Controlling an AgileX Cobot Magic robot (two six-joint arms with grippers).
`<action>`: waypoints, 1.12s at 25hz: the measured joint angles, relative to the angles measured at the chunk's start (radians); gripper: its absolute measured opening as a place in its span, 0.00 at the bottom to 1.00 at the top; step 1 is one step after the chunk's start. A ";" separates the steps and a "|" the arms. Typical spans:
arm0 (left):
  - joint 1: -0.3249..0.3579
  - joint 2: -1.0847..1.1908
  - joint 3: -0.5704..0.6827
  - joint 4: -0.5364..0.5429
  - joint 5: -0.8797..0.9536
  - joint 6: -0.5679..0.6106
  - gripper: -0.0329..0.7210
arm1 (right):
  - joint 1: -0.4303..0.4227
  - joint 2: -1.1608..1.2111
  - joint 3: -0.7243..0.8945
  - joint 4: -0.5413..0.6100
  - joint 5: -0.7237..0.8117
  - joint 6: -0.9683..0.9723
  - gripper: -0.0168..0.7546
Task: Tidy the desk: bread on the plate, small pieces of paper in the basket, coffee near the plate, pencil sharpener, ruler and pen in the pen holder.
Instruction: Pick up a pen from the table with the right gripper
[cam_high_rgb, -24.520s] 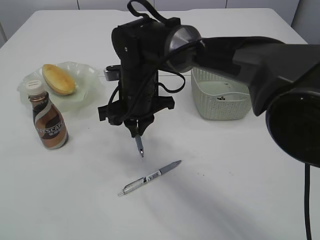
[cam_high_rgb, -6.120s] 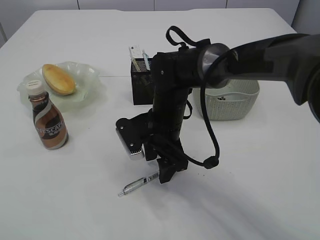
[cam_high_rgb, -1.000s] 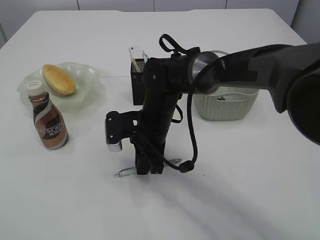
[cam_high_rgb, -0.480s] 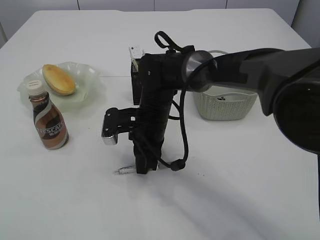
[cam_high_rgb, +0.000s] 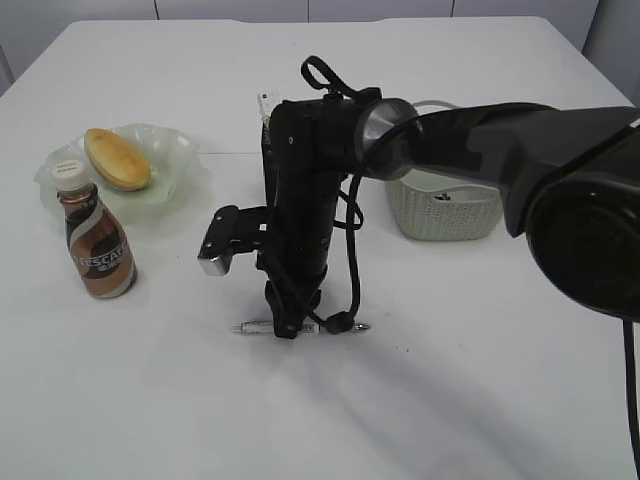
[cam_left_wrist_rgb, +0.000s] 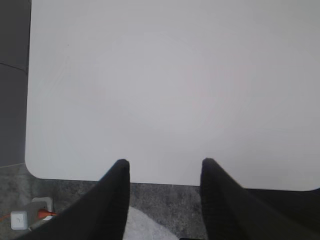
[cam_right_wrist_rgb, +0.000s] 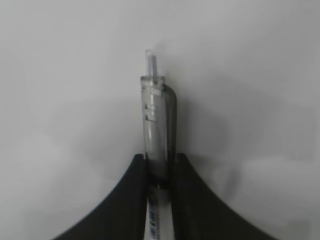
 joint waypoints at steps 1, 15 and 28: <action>0.000 0.000 0.000 0.003 0.000 0.000 0.50 | 0.000 0.002 -0.010 -0.005 0.001 0.018 0.13; 0.000 0.000 0.000 0.025 0.000 0.000 0.49 | 0.000 0.020 -0.068 -0.059 -0.007 0.306 0.13; 0.000 0.000 0.000 0.025 0.000 0.000 0.48 | 0.000 -0.067 -0.068 -0.063 -0.008 0.487 0.12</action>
